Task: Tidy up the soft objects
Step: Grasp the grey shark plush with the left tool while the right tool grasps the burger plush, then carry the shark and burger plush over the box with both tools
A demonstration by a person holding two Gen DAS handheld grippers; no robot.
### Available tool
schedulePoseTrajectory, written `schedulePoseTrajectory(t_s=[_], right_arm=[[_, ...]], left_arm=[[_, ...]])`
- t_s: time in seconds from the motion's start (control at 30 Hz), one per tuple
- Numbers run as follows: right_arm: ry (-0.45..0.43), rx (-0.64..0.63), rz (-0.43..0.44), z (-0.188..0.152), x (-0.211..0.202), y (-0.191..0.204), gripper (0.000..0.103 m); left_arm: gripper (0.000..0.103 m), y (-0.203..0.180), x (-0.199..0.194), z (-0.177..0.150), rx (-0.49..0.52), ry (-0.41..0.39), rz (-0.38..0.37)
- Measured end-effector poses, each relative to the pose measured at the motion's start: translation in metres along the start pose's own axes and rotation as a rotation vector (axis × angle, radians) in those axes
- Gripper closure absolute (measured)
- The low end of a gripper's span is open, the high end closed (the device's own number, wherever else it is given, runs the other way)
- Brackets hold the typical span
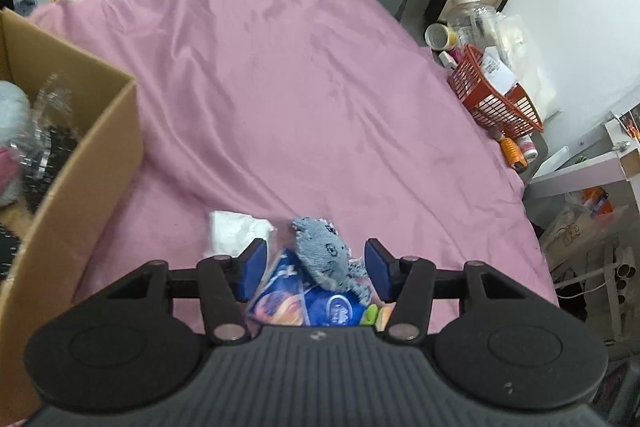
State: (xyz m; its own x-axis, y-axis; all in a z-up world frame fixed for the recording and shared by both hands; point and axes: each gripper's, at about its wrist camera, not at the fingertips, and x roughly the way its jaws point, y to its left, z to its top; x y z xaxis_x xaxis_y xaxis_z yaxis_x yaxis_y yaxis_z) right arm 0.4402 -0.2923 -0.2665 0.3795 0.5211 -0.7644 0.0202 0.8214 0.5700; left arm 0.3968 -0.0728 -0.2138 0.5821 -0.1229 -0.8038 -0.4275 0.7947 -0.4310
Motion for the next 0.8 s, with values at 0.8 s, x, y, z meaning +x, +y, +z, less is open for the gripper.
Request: schedulePoseTrajectory(t_s=[0.8], right_arm=[[-0.087,-0.054,0.048,-0.003,-0.030,0.011,0.068]], left_arm=[[0.089,0.004,-0.034,0.000,-0.013,-0.042,-0.014]])
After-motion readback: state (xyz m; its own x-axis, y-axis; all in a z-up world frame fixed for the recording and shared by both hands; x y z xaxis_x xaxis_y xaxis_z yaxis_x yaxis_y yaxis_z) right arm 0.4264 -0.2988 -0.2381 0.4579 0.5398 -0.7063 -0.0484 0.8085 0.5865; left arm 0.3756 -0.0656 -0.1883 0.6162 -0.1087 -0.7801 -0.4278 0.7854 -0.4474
